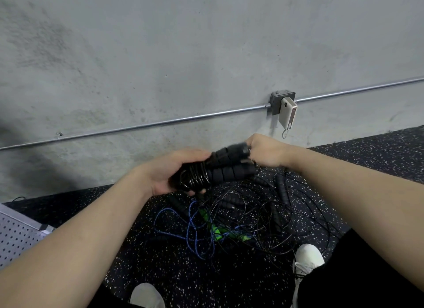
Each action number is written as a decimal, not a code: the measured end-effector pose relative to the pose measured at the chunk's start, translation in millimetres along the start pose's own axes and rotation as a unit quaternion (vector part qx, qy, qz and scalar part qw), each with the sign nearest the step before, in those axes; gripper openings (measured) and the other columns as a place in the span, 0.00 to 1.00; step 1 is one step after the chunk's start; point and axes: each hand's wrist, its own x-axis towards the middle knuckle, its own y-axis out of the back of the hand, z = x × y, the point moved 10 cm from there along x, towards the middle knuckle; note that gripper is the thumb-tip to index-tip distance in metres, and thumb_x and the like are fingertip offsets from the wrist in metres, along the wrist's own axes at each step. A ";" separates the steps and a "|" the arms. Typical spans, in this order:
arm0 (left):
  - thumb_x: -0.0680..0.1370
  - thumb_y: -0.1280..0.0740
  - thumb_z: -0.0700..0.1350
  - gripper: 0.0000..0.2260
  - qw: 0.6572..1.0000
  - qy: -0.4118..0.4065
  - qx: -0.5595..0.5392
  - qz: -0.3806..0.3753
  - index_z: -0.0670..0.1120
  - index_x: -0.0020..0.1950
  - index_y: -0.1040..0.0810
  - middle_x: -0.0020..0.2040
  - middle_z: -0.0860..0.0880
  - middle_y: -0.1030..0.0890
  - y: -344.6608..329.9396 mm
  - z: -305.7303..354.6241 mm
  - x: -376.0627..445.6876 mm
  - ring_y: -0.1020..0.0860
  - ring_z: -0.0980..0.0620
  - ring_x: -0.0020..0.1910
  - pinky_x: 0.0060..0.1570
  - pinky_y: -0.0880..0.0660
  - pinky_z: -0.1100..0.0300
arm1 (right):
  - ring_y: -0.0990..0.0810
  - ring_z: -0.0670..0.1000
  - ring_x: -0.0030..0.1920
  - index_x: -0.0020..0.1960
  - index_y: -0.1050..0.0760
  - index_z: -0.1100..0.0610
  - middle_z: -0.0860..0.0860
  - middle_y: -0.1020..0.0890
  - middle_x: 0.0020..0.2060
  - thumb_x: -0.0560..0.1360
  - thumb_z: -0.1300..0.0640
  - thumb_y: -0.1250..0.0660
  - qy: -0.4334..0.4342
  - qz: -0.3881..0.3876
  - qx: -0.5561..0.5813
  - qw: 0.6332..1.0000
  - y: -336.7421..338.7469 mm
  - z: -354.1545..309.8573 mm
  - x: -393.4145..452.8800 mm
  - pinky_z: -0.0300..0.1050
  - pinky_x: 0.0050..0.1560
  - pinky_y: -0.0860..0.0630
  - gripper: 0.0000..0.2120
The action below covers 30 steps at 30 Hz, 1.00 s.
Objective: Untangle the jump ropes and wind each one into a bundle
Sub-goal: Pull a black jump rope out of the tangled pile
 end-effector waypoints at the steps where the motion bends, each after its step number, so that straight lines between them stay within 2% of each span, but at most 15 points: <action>1: 0.73 0.26 0.51 0.16 0.999 0.010 0.040 -0.009 0.46 0.57 0.19 0.46 0.42 0.16 -2.9 -1.5 1.1 0.18 0.43 0.36 0.25 0.23 0.59 | 0.27 0.46 0.30 0.28 0.22 0.53 0.48 0.23 0.27 0.75 0.62 0.29 0.006 -0.008 -0.011 1.000 -2.3 -0.2 -0.2 0.38 0.35 0.30 0.17; 3: 0.70 0.24 0.50 0.15 0.996 0.021 0.084 -0.005 0.49 0.55 0.16 0.47 0.43 0.15 -4.7 -3.8 5.3 0.17 0.42 0.39 0.30 0.19 0.55 | 0.24 0.43 0.31 0.31 0.20 0.53 0.46 0.20 0.27 0.75 0.58 0.27 0.004 -0.021 -0.009 1.000 -5.3 2.7 -0.9 0.37 0.35 0.27 0.13; 6: 0.68 0.18 0.50 0.13 0.986 -0.003 0.164 0.018 0.52 0.51 0.13 0.47 0.45 0.15 -4.9 1.0 12.3 0.16 0.44 0.44 0.48 0.18 0.43 | 0.22 0.39 0.33 0.38 0.16 0.51 0.44 0.16 0.32 0.72 0.49 0.24 0.005 -0.038 -0.009 0.999 -8.9 2.6 -1.1 0.33 0.37 0.25 0.08; 7: 0.67 0.19 0.51 0.13 0.977 -0.014 0.211 0.025 0.53 0.50 0.12 0.48 0.45 0.15 -6.1 4.1 12.8 0.16 0.45 0.46 0.52 0.19 0.44 | 0.21 0.39 0.36 0.41 0.15 0.51 0.44 0.15 0.35 0.71 0.46 0.24 0.008 -0.044 -0.023 0.999 -10.8 2.0 -0.1 0.34 0.40 0.24 0.08; 9: 0.70 0.20 0.51 0.11 0.940 -0.041 0.336 0.031 0.55 0.50 0.13 0.50 0.47 0.15 -14.2 11.9 13.0 0.17 0.51 0.46 0.52 0.23 0.57 | 0.20 0.40 0.39 0.44 0.14 0.49 0.45 0.14 0.39 0.71 0.44 0.24 0.012 -0.056 -0.045 0.997 -14.6 -0.8 0.9 0.38 0.46 0.24 0.09; 11: 0.73 0.22 0.53 0.08 0.886 -0.057 0.460 0.030 0.58 0.51 0.15 0.48 0.53 0.16 -24.3 14.7 15.1 0.20 0.54 0.46 0.49 0.26 0.61 | 0.21 0.41 0.38 0.45 0.14 0.51 0.48 0.14 0.40 0.72 0.44 0.25 0.012 -0.061 -0.058 0.996 -16.6 -4.4 2.3 0.39 0.45 0.24 0.10; 13: 0.74 0.24 0.55 0.08 0.843 -0.058 0.533 0.039 0.60 0.50 0.19 0.47 0.58 0.19 -29.6 12.7 18.1 0.21 0.55 0.45 0.47 0.26 0.60 | 0.21 0.41 0.37 0.47 0.14 0.53 0.51 0.14 0.41 0.73 0.46 0.26 0.017 -0.056 -0.073 0.996 -15.7 -8.9 4.9 0.39 0.45 0.24 0.11; 16: 0.75 0.29 0.60 0.10 0.786 -0.062 0.608 0.091 0.61 0.50 0.27 0.47 0.57 0.19 -24.0 12.2 21.3 0.21 0.52 0.46 0.50 0.23 0.54 | 0.21 0.43 0.37 0.48 0.15 0.55 0.53 0.14 0.41 0.74 0.46 0.27 0.021 -0.060 -0.075 0.995 -14.9 -13.7 6.5 0.42 0.45 0.23 0.12; 18: 0.75 0.31 0.61 0.14 0.767 -0.073 0.623 0.137 0.58 0.53 0.32 0.45 0.55 0.20 -19.6 15.5 20.1 0.21 0.50 0.44 0.48 0.22 0.50 | 0.23 0.41 0.33 0.50 0.15 0.54 0.51 0.15 0.37 0.75 0.47 0.27 0.017 -0.081 -0.054 0.995 -15.4 -13.8 3.6 0.35 0.36 0.26 0.11; 20: 0.76 0.30 0.60 0.20 0.768 -0.067 0.615 0.166 0.54 0.59 0.34 0.44 0.54 0.21 -17.1 15.6 18.3 0.22 0.48 0.43 0.45 0.22 0.51 | 0.21 0.39 0.32 0.56 0.19 0.49 0.46 0.15 0.36 0.76 0.50 0.27 0.003 -0.112 -0.042 0.993 -18.1 -9.4 1.1 0.29 0.35 0.30 0.10; 23: 0.79 0.32 0.58 0.26 0.751 -0.062 0.630 0.185 0.57 0.74 0.36 0.56 0.51 0.18 -13.6 12.9 17.5 0.19 0.45 0.53 0.52 0.21 0.50 | 0.17 0.39 0.40 0.61 0.24 0.45 0.46 0.13 0.45 0.75 0.50 0.27 -0.007 -0.118 -0.061 0.991 -18.8 -2.5 1.0 0.31 0.40 0.29 0.16; 25: 0.81 0.34 0.57 0.20 0.756 -0.066 0.619 0.202 0.61 0.73 0.29 0.58 0.52 0.20 -5.6 15.0 17.3 0.20 0.47 0.56 0.53 0.22 0.52 | 0.16 0.42 0.48 0.62 0.23 0.47 0.46 0.14 0.50 0.75 0.50 0.26 0.009 -0.091 -0.068 0.993 -14.5 -2.5 2.3 0.35 0.50 0.24 0.16; 26: 0.82 0.35 0.56 0.18 0.769 -0.065 0.599 0.213 0.63 0.72 0.26 0.54 0.54 0.20 0.0 16.3 16.6 0.21 0.50 0.54 0.51 0.24 0.56 | 0.17 0.42 0.50 0.62 0.22 0.48 0.44 0.15 0.52 0.76 0.51 0.27 0.020 -0.076 -0.062 0.995 -11.3 -3.4 2.1 0.35 0.53 0.24 0.15; 28: 0.82 0.35 0.56 0.15 0.795 -0.060 0.557 0.232 0.66 0.69 0.24 0.47 0.58 0.23 9.3 18.2 14.8 0.23 0.53 0.47 0.45 0.28 0.59 | 0.19 0.38 0.51 0.62 0.21 0.47 0.42 0.16 0.52 0.77 0.53 0.28 0.032 -0.046 -0.023 0.998 -4.4 -4.3 1.4 0.32 0.54 0.26 0.15; 30: 0.82 0.35 0.56 0.15 0.819 -0.065 0.518 0.239 0.67 0.68 0.23 0.52 0.58 0.18 12.2 19.9 13.9 0.21 0.54 0.48 0.48 0.26 0.60 | 0.21 0.36 0.49 0.63 0.22 0.45 0.41 0.16 0.51 0.77 0.51 0.28 0.027 -0.022 -0.013 0.999 -0.4 -2.5 3.0 0.29 0.52 0.28 0.15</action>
